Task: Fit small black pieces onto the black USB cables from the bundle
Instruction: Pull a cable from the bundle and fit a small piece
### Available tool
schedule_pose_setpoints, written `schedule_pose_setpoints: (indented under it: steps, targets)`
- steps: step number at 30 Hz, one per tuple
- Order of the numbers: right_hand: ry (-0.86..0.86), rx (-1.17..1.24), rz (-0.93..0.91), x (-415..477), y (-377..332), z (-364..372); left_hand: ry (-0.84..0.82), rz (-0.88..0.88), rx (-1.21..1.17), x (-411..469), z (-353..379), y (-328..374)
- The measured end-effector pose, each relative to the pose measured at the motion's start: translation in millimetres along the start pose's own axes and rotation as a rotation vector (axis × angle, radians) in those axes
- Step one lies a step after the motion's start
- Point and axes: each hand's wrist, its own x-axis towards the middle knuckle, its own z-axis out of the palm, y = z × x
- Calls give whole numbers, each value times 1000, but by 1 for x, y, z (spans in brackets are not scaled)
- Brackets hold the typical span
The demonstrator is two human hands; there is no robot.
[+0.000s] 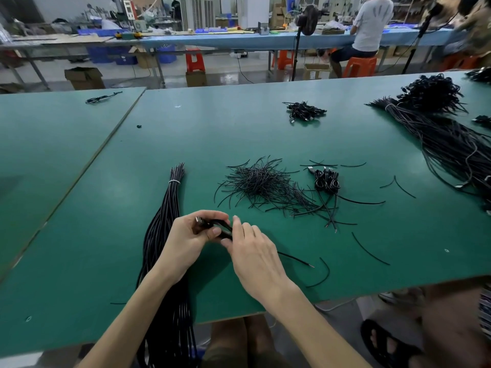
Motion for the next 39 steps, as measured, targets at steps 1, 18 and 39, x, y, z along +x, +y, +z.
schedule_pose_setpoints:
  steps: [1, 18, 39]
  targets:
    - [-6, -4, 7, 0, 0, 0, -1, 4, 13, 0, 0, 1]
    - [-7, 159, -4, -4, 1, -12, -25, 29, -90, -2, 0, 7]
    - [-40, 268, -4, -2, 0, -16, -122, -80, -38, 2, 2, 16]
